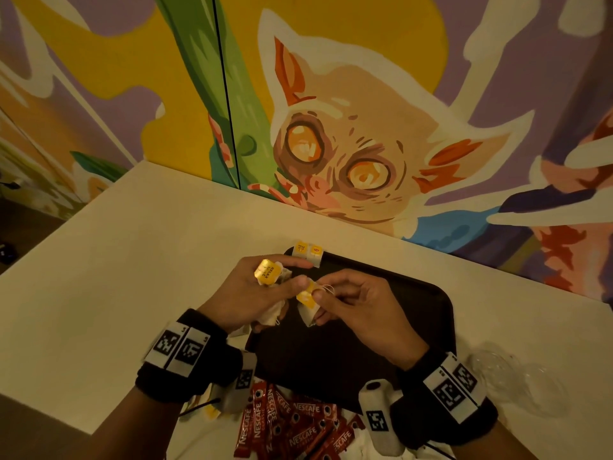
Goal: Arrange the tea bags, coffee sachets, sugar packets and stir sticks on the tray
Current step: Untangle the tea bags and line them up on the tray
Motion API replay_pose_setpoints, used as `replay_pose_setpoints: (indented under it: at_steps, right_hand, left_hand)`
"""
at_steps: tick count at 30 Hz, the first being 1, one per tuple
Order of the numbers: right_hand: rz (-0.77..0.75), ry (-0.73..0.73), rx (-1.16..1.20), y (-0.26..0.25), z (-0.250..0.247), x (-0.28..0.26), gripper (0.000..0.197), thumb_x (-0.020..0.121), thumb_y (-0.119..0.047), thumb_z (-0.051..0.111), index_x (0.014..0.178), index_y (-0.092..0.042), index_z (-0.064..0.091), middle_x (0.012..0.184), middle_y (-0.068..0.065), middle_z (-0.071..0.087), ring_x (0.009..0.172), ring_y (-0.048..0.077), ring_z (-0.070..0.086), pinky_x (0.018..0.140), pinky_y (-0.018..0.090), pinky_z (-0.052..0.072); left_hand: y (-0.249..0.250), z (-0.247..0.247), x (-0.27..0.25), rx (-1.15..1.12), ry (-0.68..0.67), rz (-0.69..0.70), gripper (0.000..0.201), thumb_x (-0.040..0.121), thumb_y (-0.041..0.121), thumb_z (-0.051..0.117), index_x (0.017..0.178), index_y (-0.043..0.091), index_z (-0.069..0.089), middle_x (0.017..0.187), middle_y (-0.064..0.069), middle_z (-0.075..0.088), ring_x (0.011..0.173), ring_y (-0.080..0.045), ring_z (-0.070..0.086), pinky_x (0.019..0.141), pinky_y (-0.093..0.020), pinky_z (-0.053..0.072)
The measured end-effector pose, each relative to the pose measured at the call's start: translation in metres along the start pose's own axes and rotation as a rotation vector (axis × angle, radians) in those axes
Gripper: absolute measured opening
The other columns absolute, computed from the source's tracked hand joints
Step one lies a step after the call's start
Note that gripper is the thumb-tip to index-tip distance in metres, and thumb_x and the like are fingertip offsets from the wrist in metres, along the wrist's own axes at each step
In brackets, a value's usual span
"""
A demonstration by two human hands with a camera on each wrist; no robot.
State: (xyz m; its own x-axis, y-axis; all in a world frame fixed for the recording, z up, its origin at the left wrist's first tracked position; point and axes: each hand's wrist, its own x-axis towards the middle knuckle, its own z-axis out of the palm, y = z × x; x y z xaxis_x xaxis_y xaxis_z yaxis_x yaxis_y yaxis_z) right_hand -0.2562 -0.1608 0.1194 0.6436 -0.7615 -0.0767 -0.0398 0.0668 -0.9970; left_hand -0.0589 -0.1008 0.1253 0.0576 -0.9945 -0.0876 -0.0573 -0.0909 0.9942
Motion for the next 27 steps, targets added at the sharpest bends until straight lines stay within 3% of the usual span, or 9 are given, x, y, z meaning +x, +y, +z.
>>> replay_pose_setpoints:
  at_steps: [3, 5, 7, 10, 14, 19, 27]
  right_hand:
    - [-0.020, 0.001, -0.008, -0.0003, -0.0001, 0.0001, 0.021, 0.085, -0.015, 0.067, 0.105, -0.007, 0.069, 0.090, 0.012, 0.075, 0.077, 0.029, 0.073, 0.070, 0.035, 0.061]
    - [-0.030, 0.006, -0.009, 0.0004, -0.0010, 0.0001, 0.020, 0.086, -0.014, 0.066, 0.104, -0.007, 0.069, 0.090, 0.013, 0.075, 0.078, 0.028, 0.073, 0.071, 0.034, 0.061]
    - [-0.030, 0.020, -0.003, 0.0007, -0.0027, 0.0004, 0.021, 0.086, -0.017, 0.065, 0.103, -0.007, 0.070, 0.090, 0.013, 0.074, 0.079, 0.028, 0.073, 0.072, 0.033, 0.061]
    - [-0.035, 0.028, -0.024, 0.0004, -0.0054, 0.0007, 0.022, 0.088, -0.018, 0.062, 0.105, -0.007, 0.071, 0.092, 0.013, 0.074, 0.081, 0.027, 0.073, 0.073, 0.033, 0.061]
    - [-0.061, 0.043, -0.037, 0.0001, -0.0065, 0.0012, 0.020, 0.088, -0.017, 0.064, 0.105, -0.010, 0.072, 0.094, 0.011, 0.075, 0.083, 0.028, 0.072, 0.076, 0.038, 0.061]
    - [-0.107, 0.076, -0.075, 0.0003, -0.0070, 0.0001, 0.023, 0.085, -0.012, 0.069, 0.108, -0.008, 0.072, 0.091, 0.009, 0.075, 0.081, 0.026, 0.072, 0.075, 0.036, 0.060]
    - [-0.146, 0.138, -0.119, 0.0008, -0.0064, -0.0004, 0.022, 0.087, -0.019, 0.066, 0.106, -0.010, 0.074, 0.088, 0.009, 0.074, 0.078, 0.026, 0.071, 0.073, 0.036, 0.059]
  left_hand:
    - [0.0010, 0.0003, 0.0034, 0.108, -0.065, 0.046, 0.024, 0.080, 0.030, 0.073, 0.102, 0.020, 0.073, 0.085, -0.011, 0.073, 0.073, -0.042, 0.067, 0.064, -0.052, 0.055]
    - [0.0038, 0.0009, 0.0050, 0.139, -0.050, 0.063, 0.016, 0.080, 0.022, 0.074, 0.095, 0.015, 0.074, 0.086, -0.008, 0.073, 0.076, -0.035, 0.068, 0.065, -0.043, 0.056]
    - [0.0060, 0.0004, 0.0068, 0.151, -0.028, 0.076, 0.011, 0.081, 0.016, 0.073, 0.090, 0.012, 0.073, 0.081, -0.004, 0.073, 0.064, -0.023, 0.068, 0.059, -0.027, 0.053]
    - [0.0096, 0.0005, 0.0070, 0.164, -0.025, 0.077, 0.007, 0.083, 0.011, 0.071, 0.088, 0.007, 0.072, 0.069, -0.001, 0.070, 0.047, -0.014, 0.060, 0.049, -0.021, 0.047]
    - [0.0094, 0.0038, 0.0067, 0.195, 0.025, 0.151, 0.006, 0.082, 0.006, 0.073, 0.086, 0.002, 0.073, 0.069, 0.007, 0.070, 0.053, -0.002, 0.060, 0.054, -0.012, 0.044]
    - [0.0081, 0.0041, 0.0054, 0.250, 0.063, 0.200, 0.008, 0.080, 0.014, 0.075, 0.087, 0.010, 0.076, 0.076, 0.005, 0.073, 0.063, -0.004, 0.064, 0.060, -0.015, 0.048]
    - [0.0009, 0.0025, 0.0043, 0.345, 0.101, 0.254, 0.011, 0.080, 0.016, 0.074, 0.091, 0.015, 0.077, 0.085, 0.006, 0.073, 0.075, -0.008, 0.068, 0.065, -0.015, 0.049]
